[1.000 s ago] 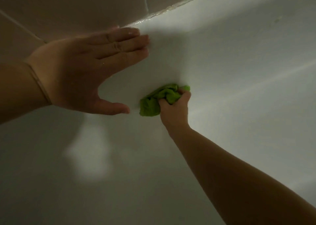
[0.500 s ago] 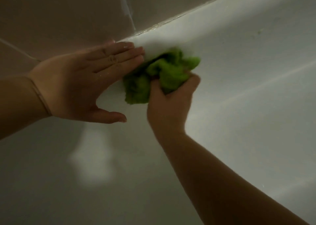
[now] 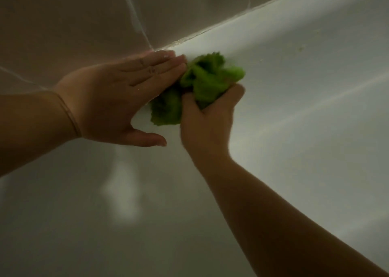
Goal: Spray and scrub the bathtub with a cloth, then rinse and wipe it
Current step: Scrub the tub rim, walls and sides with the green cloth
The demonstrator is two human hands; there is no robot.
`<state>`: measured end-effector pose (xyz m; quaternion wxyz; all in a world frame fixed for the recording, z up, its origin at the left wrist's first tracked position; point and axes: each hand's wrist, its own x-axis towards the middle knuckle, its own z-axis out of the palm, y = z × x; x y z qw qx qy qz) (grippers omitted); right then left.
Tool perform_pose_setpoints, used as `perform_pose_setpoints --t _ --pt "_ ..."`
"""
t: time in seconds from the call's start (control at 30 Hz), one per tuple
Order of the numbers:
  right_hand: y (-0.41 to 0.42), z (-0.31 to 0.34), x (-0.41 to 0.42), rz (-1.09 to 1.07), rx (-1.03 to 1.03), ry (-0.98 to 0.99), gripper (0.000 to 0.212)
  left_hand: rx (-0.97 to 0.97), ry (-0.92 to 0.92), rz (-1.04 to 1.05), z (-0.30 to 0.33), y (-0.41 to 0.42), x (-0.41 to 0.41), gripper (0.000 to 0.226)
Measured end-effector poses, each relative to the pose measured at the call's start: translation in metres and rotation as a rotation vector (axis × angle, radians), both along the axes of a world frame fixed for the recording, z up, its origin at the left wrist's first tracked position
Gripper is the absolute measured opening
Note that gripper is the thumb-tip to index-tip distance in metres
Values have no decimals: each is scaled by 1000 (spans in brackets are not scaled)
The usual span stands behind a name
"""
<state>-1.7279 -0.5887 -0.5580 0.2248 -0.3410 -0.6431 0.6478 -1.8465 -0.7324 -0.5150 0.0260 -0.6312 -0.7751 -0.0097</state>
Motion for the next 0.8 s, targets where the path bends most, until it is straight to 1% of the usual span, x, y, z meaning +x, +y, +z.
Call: perform_pose_setpoints --t 0.03,0.07,0.1,0.17,0.2,0.27,0.3,0.4,0.47,0.53,0.63,0.7,0.73,0.8 --pt "15 0 -3 -59 41 27 39 15 35 -30 -1 1 -2 115" --pt "34 3 -4 -135 37 64 38 30 45 -44 -1 2 -2 113" --pt "54 3 -7 -196 4 48 36 33 46 -50 0 4 -3 112" --pt "78 -2 -10 -253 -172 45 34 39 56 -54 1 5 -3 110" --pt "78 -9 -7 -222 -205 -7 34 37 60 -51 0 4 -2 110" --pt "62 -20 2 -115 -154 -125 34 25 61 -61 -1 5 -2 110" --pt "50 -24 6 -55 -135 -147 35 23 59 -65 -1 6 -2 111" --pt "28 -22 8 89 -138 -122 41 43 25 -63 -1 8 -2 111" --pt "37 -15 7 80 -100 -106 43 58 9 -56 -1 8 -1 110" --pt "62 -7 4 11 -50 -81 42 68 9 -54 -1 8 -1 109" --pt "98 -3 -1 -127 -92 0 37 65 39 -68 -2 6 -3 107" --pt "102 -12 -2 -170 -104 -40 36 72 45 -78 -2 6 -2 105" --pt "98 -18 -1 -157 -105 -83 36 77 46 -79 -2 7 -2 105" --pt "80 -27 3 -45 -107 -163 37 86 49 -81 -1 8 -2 105"
